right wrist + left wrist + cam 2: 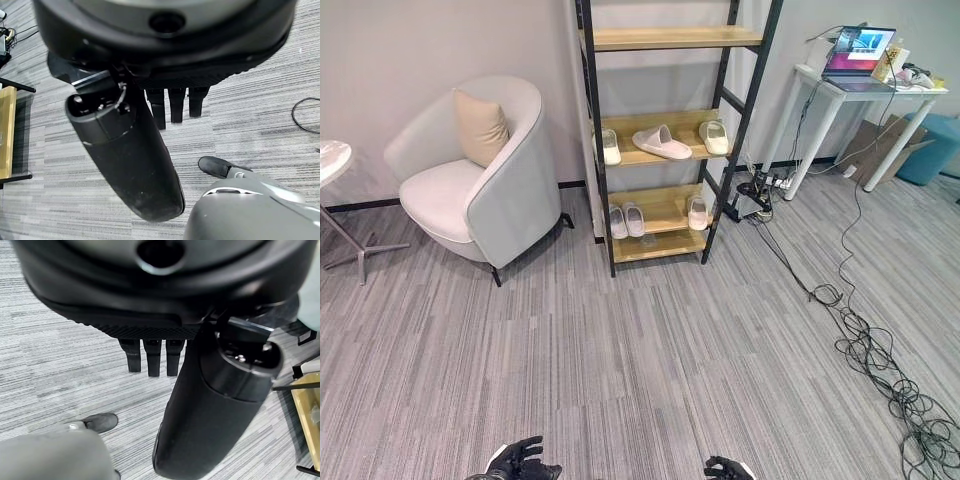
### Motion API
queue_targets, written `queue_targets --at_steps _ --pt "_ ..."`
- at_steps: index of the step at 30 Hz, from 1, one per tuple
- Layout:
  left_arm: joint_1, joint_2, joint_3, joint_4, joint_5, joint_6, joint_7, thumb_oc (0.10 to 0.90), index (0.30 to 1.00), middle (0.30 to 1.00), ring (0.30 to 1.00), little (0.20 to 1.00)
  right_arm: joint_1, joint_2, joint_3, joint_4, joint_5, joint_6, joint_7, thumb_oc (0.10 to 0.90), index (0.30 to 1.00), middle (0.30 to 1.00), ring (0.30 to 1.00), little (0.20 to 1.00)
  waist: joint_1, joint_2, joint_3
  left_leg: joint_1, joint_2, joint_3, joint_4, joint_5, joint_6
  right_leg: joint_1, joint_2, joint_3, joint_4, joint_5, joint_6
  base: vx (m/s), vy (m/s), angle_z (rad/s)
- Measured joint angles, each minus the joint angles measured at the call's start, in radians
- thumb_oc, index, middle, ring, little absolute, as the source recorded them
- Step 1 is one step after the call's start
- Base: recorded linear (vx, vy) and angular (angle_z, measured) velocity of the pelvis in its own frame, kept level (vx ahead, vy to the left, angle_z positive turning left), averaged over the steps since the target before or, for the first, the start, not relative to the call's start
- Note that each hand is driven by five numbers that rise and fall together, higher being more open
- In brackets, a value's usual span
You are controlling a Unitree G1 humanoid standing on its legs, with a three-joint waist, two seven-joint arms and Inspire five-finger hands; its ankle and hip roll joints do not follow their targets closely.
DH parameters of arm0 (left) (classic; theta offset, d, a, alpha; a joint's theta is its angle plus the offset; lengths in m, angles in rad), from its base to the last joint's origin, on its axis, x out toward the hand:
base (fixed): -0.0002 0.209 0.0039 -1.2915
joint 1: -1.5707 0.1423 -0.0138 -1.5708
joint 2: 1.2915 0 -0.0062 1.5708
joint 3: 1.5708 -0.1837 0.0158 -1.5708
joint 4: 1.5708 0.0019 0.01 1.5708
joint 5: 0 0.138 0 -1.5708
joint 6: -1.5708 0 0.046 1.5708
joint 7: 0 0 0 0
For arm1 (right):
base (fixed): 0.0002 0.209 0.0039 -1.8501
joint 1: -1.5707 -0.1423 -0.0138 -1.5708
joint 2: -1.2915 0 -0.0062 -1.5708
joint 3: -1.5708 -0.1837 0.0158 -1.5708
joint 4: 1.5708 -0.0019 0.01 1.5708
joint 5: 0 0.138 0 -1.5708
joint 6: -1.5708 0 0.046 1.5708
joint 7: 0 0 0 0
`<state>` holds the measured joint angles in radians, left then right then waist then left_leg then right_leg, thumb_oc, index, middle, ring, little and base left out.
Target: Arrange the slippers neatly on the shoe rack.
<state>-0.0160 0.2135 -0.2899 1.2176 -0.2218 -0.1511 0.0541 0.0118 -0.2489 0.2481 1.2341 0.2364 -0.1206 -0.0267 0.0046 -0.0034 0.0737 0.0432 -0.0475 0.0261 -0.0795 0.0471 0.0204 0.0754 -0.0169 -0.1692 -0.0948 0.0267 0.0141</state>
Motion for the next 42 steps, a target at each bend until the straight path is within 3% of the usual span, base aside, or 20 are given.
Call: queue_targets --at_steps 24,28,34,36,39,42 --pt "-0.015 0.001 -0.031 0.033 0.042 0.02 0.001 0.8 0.9 0.9 0.9 0.9 -0.012 0.007 -0.006 0.022 0.001 0.016 0.0 0.8 0.9 0.9 0.9 0.9 -0.005 0.011 0.011 0.011 0.02 0.021 0.009 -0.003 -0.001 0.006 0.02 0.02 0.0 -0.005 -0.014 0.0 -0.04 -0.02" --pt "-0.023 0.003 -0.029 0.034 0.041 0.02 0.004 0.8 0.9 0.9 0.9 0.9 -0.012 0.01 -0.007 0.029 0.009 0.014 0.0 0.8 0.9 0.9 0.9 0.9 -0.009 0.006 0.028 -0.015 0.033 0.021 0.058 -0.032 -0.043 0.004 0.032 0.026 0.0 -0.015 -0.036 0.02 -0.111 -0.01" --pt "-0.067 0.019 -0.018 0.043 0.033 0.02 0.007 0.8 0.9 0.9 0.9 0.9 -0.03 0.01 -0.008 0.029 0.062 0.015 -0.001 0.8 0.9 0.9 0.9 0.9 -0.008 -0.04 0.089 -0.119 0.033 0.013 0.272 -0.064 -0.085 0.02 0.007 0.038 0.0 -0.007 -0.089 0.13 -0.038 -0.08" --pt "-0.081 0.013 -0.021 0.051 0.033 0.019 0.007 0.8 0.9 0.9 0.9 0.9 -0.026 0.007 -0.008 0.03 0.068 0.016 -0.002 0.8 0.9 0.9 0.9 0.9 -0.025 -0.04 0.091 -0.138 0.061 0.011 0.258 -0.063 -0.086 0.024 0.005 0.038 0.0 -0.021 -0.081 0.2 0.009 0.1" --pt "-0.105 -0.002 -0.024 0.062 0.032 0.019 0.006 0.8 0.9 0.9 0.9 0.9 -0.033 0.006 -0.015 0.031 0.082 0.017 -0.004 0.8 0.9 0.9 0.9 0.9 -0.026 -0.046 0.1 -0.188 0.055 -0.027 0.173 -0.037 -0.12 0.023 -0.018 0.049 0.0 -0.031 -0.074 0.21 0.032 0.02" --pt "-0.131 -0.011 -0.018 0.054 0.028 0.012 0.005 0.8 0.9 0.9 0.9 0.9 -0.083 0.003 -0.024 0.033 0.095 0.017 -0.008 0.8 0.9 0.9 0.9 0.9 -0.004 -0.028 0.119 -0.236 0.049 -0.031 0.078 0.034 -0.137 0.026 -0.036 0.103 0.0 -0.048 -0.046 0.24 0.087 -0.52"
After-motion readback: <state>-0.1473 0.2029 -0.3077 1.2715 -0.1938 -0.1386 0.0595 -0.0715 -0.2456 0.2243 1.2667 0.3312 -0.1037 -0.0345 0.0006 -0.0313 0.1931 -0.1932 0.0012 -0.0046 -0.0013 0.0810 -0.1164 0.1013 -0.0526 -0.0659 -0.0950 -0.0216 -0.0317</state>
